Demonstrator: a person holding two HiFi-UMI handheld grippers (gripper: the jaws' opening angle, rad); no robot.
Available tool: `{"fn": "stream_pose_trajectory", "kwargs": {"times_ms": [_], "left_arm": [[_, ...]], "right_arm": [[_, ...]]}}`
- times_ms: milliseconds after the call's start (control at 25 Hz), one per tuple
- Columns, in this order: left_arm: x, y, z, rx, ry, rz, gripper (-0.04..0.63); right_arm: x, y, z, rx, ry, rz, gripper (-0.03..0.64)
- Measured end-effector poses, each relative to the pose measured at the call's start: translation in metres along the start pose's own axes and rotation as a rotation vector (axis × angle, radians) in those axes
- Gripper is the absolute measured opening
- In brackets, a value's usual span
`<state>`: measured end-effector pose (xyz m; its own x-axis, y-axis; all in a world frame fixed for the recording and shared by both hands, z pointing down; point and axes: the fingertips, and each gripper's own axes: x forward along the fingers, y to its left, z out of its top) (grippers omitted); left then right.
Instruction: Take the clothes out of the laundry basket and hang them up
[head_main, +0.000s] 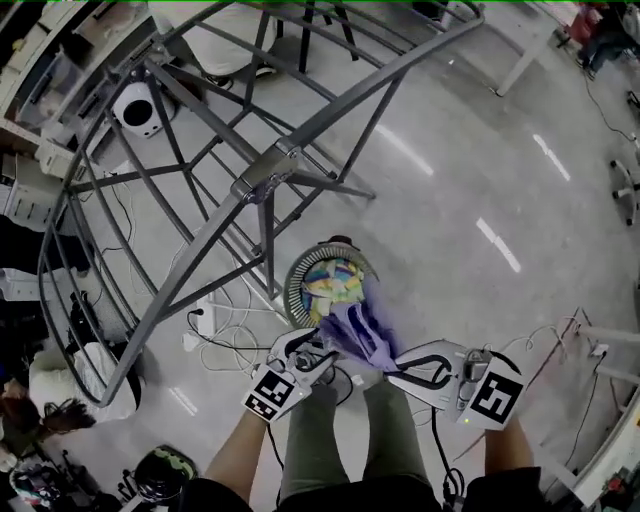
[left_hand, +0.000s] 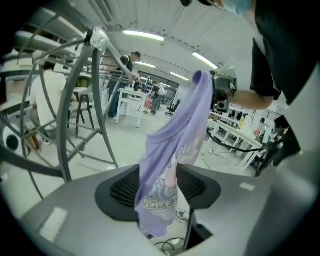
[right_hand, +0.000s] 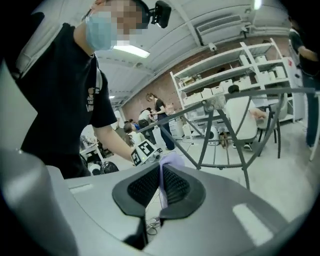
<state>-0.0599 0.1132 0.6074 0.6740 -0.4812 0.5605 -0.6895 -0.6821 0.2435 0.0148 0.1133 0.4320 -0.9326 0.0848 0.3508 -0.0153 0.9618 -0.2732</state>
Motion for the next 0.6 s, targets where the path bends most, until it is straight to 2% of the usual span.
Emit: {"fn": "stream_pose_trajectory", "kwargs": {"times_ms": [120, 240, 400, 600], "left_arm": [[-0.014, 0.009, 0.035, 0.109, -0.012, -0.012, 0.246], [-0.025, 0.011, 0.069, 0.172, -0.043, -0.085, 0.270], [-0.053, 0.008, 0.107, 0.191, -0.090, -0.177, 0.270], [-0.076, 0.016, 0.136, 0.213, -0.132, -0.149, 0.270]], "right_arm": [[-0.009, 0.018, 0.029, -0.076, 0.014, -0.005, 0.017], [-0.018, 0.031, 0.059, -0.129, 0.004, -0.025, 0.017], [-0.039, 0.044, 0.091, -0.188, 0.019, -0.054, 0.017], [-0.056, 0.070, 0.117, -0.207, 0.036, -0.062, 0.017]]}}
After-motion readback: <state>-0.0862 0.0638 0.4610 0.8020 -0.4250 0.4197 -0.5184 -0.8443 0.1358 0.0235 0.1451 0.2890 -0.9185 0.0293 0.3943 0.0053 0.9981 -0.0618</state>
